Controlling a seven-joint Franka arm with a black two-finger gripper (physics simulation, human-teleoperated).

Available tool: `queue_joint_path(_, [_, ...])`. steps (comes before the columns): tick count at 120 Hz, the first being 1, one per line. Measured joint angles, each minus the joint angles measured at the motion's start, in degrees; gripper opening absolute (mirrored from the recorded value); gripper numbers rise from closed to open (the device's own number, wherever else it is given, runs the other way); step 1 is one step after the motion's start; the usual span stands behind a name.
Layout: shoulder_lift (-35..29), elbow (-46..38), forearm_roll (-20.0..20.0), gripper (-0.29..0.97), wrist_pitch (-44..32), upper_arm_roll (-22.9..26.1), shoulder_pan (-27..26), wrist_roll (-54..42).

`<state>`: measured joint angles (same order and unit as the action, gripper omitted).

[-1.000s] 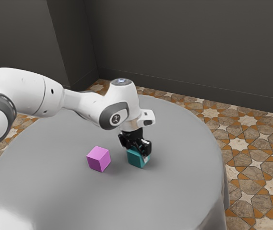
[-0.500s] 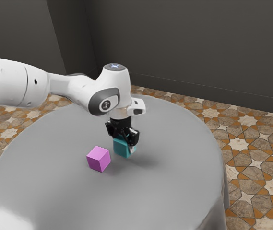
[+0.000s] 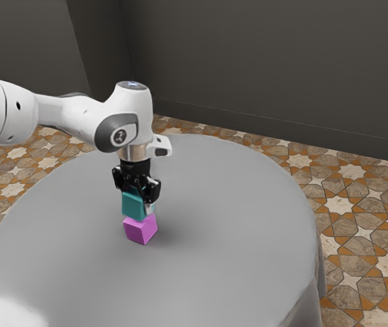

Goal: Pick up the blue block with one arm, and put the blue block on the pink block with one arm

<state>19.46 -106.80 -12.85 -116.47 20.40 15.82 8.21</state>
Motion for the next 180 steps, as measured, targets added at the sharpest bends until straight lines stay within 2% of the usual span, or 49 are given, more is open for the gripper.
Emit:
queue_joint_path(101, [-1.3,-1.34,0.97,0.32,0.55,0.52,1.15,-4.13])
queue_joint_path(141, [-1.49,-1.21,2.1,0.58,0.74,1.03,1.15,-5.28])
queue_joint_path(180, [-13.09,0.82,2.26,0.66,6.57,1.82,1.08,-6.12])
